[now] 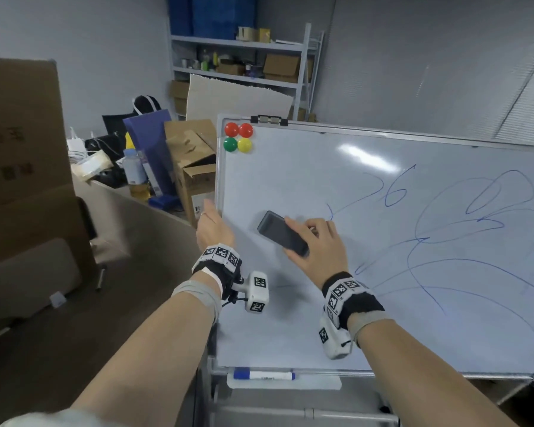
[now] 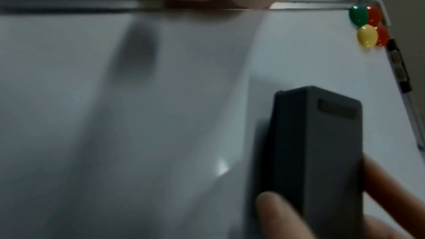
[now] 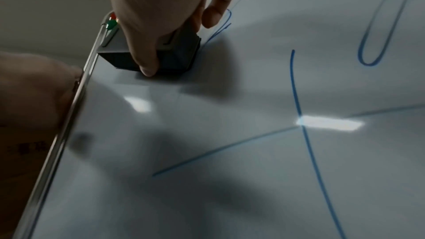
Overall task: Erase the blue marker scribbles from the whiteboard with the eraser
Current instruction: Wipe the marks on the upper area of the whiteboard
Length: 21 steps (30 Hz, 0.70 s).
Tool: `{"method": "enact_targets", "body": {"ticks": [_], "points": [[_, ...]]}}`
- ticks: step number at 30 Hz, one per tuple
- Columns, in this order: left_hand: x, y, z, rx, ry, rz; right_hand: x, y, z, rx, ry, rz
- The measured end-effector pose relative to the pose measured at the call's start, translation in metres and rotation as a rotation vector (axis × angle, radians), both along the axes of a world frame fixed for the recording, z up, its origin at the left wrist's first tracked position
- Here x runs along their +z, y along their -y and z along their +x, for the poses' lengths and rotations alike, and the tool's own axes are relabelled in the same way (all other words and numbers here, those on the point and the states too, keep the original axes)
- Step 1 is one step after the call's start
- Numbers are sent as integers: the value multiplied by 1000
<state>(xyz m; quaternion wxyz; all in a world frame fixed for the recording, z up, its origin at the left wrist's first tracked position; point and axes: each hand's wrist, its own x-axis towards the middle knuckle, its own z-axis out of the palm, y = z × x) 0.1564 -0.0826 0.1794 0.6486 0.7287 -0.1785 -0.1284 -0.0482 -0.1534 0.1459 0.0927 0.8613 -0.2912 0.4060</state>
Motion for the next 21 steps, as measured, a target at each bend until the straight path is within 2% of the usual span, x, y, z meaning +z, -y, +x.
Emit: {"method": "enact_targets", "body": {"ticks": [2, 7, 10, 12, 15, 17, 18, 21], "points": [[-14, -5, -4, 26, -30, 5, 7, 2, -2, -20, 12, -41], [-40, -19, -14, 84, -89, -5, 29, 6, 1, -140, 301, -27], [-51, -27, -20, 54, -146, -6, 3, -4, 3, -16, 165, -15], [-57, -32, -24, 3, -181, -39, -36, -16, 0, 82, 1, 39], [-78, -43, -30, -46, -190, -23, -88, -34, -13, 103, -173, 89], [-97, -54, -34, -59, -157, 57, -86, -34, -18, 105, -213, 64], [-110, -59, -32, -76, -104, 154, -76, -30, -18, 92, -205, 41], [-142, -79, -30, -97, 2, 462, -34, -11, -25, -7, -50, 26]]}}
